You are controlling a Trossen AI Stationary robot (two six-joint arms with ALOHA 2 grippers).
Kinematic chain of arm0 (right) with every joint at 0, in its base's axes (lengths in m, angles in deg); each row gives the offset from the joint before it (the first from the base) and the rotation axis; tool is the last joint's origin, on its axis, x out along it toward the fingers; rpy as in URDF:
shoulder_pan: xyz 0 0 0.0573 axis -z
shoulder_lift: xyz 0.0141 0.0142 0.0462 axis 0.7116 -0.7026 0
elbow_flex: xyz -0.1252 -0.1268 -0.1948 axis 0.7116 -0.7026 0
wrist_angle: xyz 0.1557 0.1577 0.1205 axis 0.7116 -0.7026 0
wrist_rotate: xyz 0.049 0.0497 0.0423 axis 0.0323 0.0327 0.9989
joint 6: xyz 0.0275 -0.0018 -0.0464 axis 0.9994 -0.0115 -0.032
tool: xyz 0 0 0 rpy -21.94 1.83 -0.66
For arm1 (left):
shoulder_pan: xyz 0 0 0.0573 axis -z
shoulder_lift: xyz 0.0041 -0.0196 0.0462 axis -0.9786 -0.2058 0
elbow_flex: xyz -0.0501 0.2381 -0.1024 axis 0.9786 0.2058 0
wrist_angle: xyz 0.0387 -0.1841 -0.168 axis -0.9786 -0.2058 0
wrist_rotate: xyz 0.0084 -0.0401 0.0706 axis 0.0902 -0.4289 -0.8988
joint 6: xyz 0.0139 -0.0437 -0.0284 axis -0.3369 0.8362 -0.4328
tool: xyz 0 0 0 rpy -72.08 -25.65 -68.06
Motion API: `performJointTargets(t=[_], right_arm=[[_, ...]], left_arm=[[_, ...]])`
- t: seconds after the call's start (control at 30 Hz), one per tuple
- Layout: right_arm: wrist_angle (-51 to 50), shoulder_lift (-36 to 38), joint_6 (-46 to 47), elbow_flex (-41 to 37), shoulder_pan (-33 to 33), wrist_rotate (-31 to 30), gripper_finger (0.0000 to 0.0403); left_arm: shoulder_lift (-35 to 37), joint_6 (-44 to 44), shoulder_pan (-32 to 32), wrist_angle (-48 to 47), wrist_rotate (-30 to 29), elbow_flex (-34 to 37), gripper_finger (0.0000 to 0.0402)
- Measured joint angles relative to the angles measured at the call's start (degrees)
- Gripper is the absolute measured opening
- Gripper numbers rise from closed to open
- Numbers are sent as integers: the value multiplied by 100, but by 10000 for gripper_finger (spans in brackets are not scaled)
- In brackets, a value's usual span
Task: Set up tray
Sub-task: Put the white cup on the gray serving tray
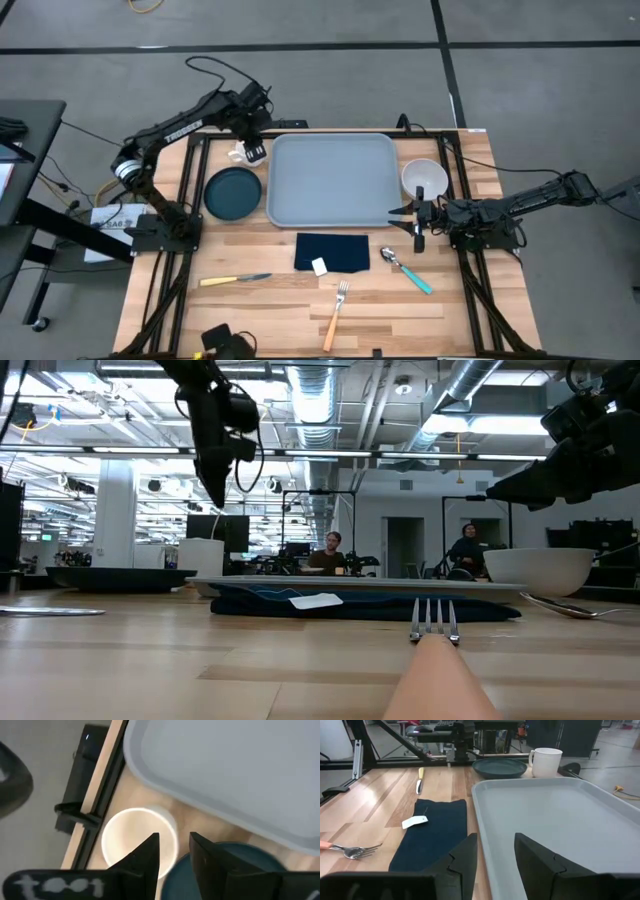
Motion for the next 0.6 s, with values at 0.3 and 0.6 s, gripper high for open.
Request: performJointTargets(t=[0.3, 0.6], right_arm=[[0, -1, 1, 0, -1, 0, 122], [0, 1, 1, 0, 0, 0, 122]], left_arm=[[-313, 63, 0, 38, -420, 4, 96], [-317, 71, 2, -250, -313, 20, 122]])
